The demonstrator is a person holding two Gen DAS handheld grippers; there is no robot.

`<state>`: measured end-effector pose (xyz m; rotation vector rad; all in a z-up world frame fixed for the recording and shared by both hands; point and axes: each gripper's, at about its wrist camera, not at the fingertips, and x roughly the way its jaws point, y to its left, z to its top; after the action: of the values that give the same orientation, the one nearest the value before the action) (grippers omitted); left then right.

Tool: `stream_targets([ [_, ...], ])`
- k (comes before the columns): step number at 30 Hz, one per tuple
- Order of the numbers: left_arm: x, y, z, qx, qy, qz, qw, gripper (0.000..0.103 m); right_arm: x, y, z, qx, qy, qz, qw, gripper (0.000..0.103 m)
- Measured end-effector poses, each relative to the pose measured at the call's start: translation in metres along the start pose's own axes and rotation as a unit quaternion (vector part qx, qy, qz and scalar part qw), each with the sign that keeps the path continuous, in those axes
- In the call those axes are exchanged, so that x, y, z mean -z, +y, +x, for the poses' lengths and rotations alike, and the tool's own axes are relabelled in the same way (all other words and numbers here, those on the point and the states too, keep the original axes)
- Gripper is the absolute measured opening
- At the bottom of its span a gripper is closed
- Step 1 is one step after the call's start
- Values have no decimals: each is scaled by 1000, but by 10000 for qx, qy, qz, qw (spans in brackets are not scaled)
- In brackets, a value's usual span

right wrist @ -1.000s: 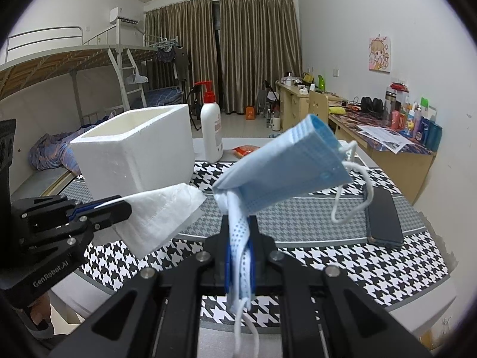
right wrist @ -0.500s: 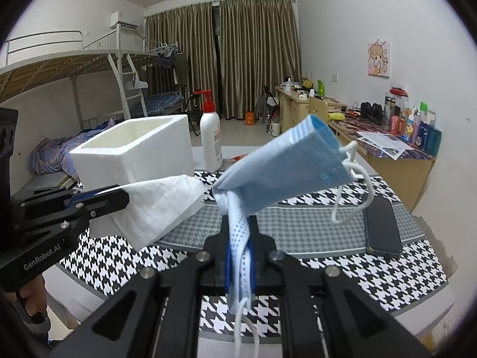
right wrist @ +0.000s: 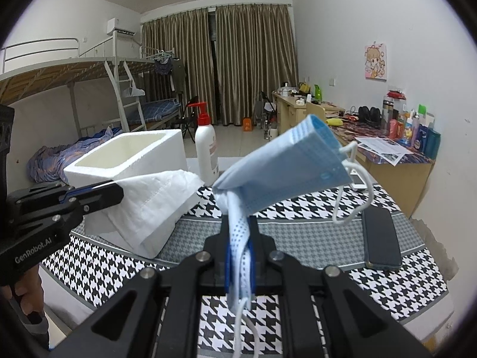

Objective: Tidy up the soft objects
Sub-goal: 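Lift the tissue and mask with both grippers toward the foam box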

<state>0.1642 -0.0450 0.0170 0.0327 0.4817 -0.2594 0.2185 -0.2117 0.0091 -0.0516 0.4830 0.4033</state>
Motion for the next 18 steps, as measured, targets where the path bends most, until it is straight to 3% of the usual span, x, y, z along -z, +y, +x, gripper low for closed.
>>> stream_targets([
  [18, -23, 5, -2, -43, -237, 63, 9997, 4, -16, -2, -2, -9, -162, 48, 9999, 12],
])
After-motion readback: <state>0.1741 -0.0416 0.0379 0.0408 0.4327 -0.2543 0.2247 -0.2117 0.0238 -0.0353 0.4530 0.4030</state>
